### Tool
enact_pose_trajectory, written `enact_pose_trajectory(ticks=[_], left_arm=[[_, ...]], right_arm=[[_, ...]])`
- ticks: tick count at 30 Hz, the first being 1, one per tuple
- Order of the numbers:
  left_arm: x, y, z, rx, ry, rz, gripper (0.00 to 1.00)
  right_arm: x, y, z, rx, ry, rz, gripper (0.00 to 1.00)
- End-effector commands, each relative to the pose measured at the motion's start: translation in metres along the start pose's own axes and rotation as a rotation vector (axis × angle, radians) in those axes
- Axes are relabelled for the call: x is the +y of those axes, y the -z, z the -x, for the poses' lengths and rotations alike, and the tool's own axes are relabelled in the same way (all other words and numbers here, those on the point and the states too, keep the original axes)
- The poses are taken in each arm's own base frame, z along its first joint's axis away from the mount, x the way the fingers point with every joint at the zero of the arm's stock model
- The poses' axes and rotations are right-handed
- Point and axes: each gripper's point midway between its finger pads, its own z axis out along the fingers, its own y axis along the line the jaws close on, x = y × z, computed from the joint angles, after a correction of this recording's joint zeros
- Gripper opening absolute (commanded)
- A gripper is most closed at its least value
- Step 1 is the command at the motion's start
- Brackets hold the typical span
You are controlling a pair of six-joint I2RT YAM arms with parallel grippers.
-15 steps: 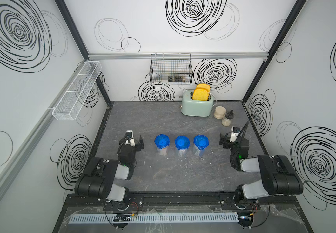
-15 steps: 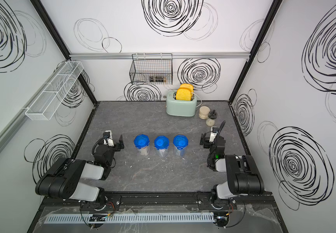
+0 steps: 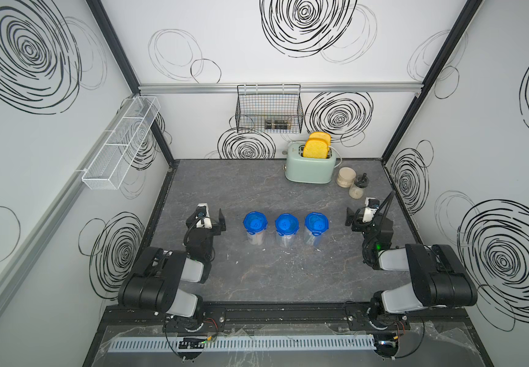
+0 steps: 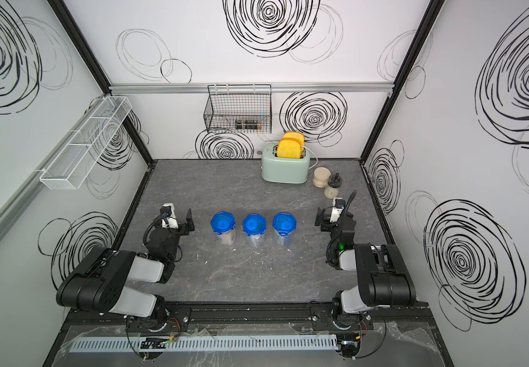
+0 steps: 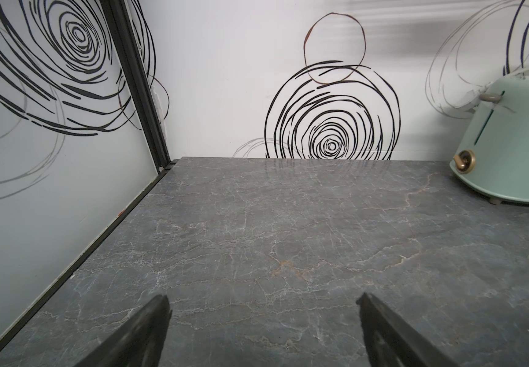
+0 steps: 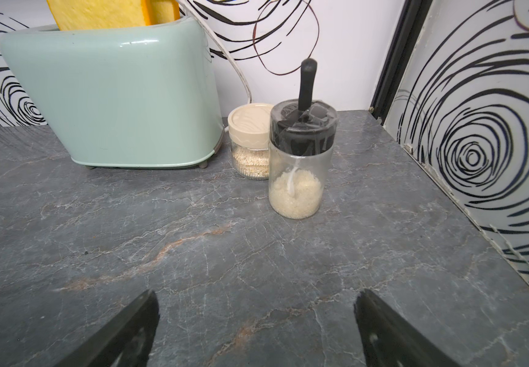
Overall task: Take out toiletry kits
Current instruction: Move the container to the center of the board.
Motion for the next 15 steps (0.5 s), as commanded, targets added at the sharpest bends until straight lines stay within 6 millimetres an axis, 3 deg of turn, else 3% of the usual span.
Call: enact_pose_trajectory(ticks=[1,15], left_arm=[[-0.0011,-0.0028,0.0293,-0.11,0.013,0.007,0.96],[-0.003,-0.0083,0.0272,-0.089,0.022,-0.038,0.96]], right_arm=[[-0.0003,-0.0027,0.0138,-0.049,0.007,-0.002,0.98],[0.0,-0.0041,0.0136,-0.043,0.001,0.012,0.98]])
